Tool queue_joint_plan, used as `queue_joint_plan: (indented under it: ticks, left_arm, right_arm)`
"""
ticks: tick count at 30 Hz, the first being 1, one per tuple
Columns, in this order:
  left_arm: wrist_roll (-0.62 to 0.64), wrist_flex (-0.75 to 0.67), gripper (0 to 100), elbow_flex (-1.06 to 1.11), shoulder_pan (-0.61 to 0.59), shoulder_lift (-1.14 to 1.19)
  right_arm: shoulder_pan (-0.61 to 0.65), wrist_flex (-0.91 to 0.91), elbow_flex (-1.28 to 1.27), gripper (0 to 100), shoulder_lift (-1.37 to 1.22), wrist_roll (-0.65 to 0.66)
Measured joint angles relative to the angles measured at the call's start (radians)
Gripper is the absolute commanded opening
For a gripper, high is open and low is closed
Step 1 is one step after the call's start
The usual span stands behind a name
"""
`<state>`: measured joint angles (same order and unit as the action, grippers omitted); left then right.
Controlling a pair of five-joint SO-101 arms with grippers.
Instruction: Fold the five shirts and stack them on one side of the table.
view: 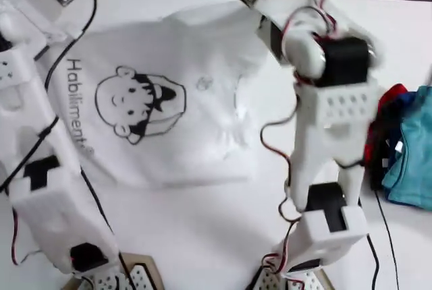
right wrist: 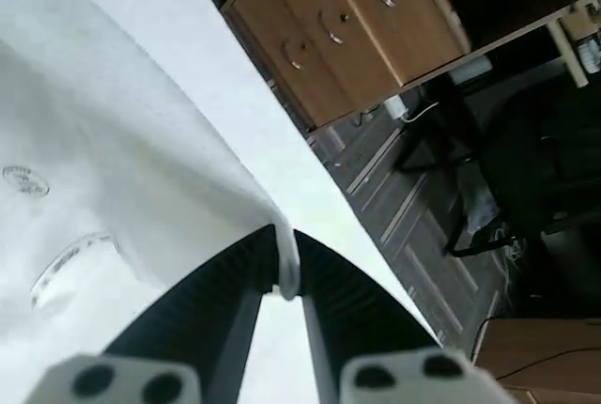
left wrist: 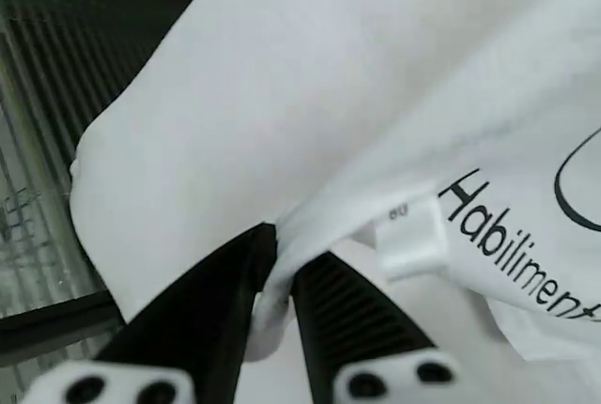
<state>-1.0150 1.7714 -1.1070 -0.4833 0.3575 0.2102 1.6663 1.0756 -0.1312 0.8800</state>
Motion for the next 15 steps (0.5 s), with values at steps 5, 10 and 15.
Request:
queue_joint_plan:
  ticks: [5,10,15]
  left_arm:
    - [0.029,0.0,2,0.236,-0.018,-0.265]
    - [0.031,0.0,2,0.52,-0.034,-0.652]
    - [0.017,0.0,2,0.787,-0.041,-1.051]
  right_arm:
    - [0.0,0.084,0.048,2.0,0.126,0.0]
    - [0.0,0.089,0.054,2.0,0.298,0.0]
    - [-0.043,0.089,0.005,2.0,0.479,0.0]
